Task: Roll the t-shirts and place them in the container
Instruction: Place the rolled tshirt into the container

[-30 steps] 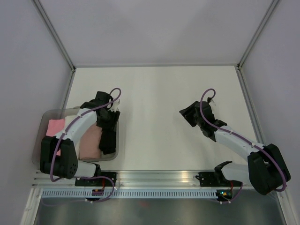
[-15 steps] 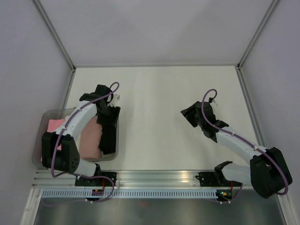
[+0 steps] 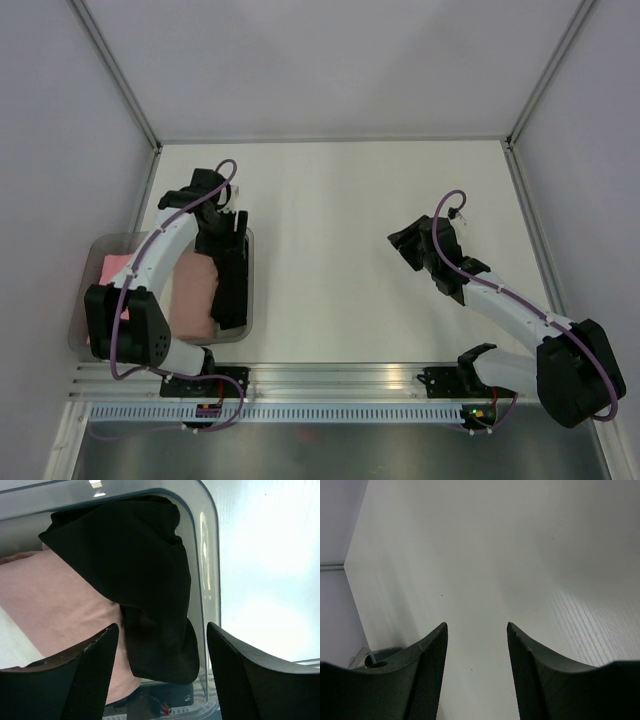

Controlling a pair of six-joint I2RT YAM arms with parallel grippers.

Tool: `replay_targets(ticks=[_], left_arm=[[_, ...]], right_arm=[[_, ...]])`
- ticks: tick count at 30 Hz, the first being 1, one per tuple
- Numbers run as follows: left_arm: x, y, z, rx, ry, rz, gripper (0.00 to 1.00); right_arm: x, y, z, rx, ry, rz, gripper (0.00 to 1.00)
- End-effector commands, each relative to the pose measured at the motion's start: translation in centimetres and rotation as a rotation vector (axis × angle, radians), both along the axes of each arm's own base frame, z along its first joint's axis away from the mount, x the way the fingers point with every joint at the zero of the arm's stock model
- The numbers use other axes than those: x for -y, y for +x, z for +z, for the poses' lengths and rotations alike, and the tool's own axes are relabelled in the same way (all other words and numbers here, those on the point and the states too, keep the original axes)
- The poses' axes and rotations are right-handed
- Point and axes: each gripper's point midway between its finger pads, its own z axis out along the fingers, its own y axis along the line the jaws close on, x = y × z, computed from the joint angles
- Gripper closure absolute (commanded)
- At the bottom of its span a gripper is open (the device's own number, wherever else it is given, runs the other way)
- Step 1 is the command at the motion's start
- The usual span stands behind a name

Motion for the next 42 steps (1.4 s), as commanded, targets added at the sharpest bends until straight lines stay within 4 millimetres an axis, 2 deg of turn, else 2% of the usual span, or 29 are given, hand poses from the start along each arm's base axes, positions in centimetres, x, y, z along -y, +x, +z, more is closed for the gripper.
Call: replay_targets(ticks=[1, 3, 5, 6, 9, 12, 15, 20, 25, 31, 38, 42], left_arm=[[-1.4, 1.4, -0.2, 0.017, 0.011, 0.105, 0.26], [-2.4, 2.6, -0.1, 0.057, 0.015, 0.143, 0.45], [-3.2, 3.4, 0.8, 0.117, 0.046, 0.134, 0.6], [-3.5, 4.0, 1.2, 0.158, 0.065, 0.11, 0.6], [-4.5, 3.7, 0.8, 0.178, 0.117, 0.092, 0.67], [-6.0, 3.5, -1.3, 0.144, 0.17, 0.102, 0.73], [-7.2, 3.9, -2.8, 0.126, 0.217, 0.074, 0.75], [-8.5, 5.3, -3.5, 0.148, 0.262, 0.061, 0.75], [-6.9, 6.5, -4.8, 0.129, 0.183, 0.011, 0.75], [-6.4, 6.1, -7.3, 0.066, 0.163, 0.006, 0.75], [-3.8, 8.3, -5.1, 0.209, 0.079, -0.065, 0.71], [-2.9, 7.1, -7.1, 0.163, 0.046, -0.098, 0.68]], right_arm=[[0.3, 0.7, 1.0, 0.034, -0.014, -0.013, 0.43], [0.2, 0.8, 1.1, 0.033, -0.013, -0.004, 0.43], [0.2, 0.7, 1.0, 0.03, -0.021, 0.0, 0.43], [0.4, 0.6, 0.8, 0.027, -0.025, -0.004, 0.43], [0.5, 0.4, 0.5, 0.022, -0.016, -0.015, 0.43], [0.4, 0.4, 0.3, 0.024, -0.001, -0.021, 0.43], [0.3, 0.5, 0.6, 0.025, -0.012, -0.007, 0.43], [0.9, 0.4, 0.7, 0.027, -0.046, -0.019, 0.43], [1.1, 0.5, 0.5, 0.027, -0.038, -0.029, 0.43], [1.2, 0.5, 0.5, 0.022, -0.042, -0.032, 0.43], [1.0, 0.5, 0.1, 0.011, -0.044, -0.022, 0.43], [0.9, 0.6, 0.0, 0.009, -0.037, -0.026, 0.43]])
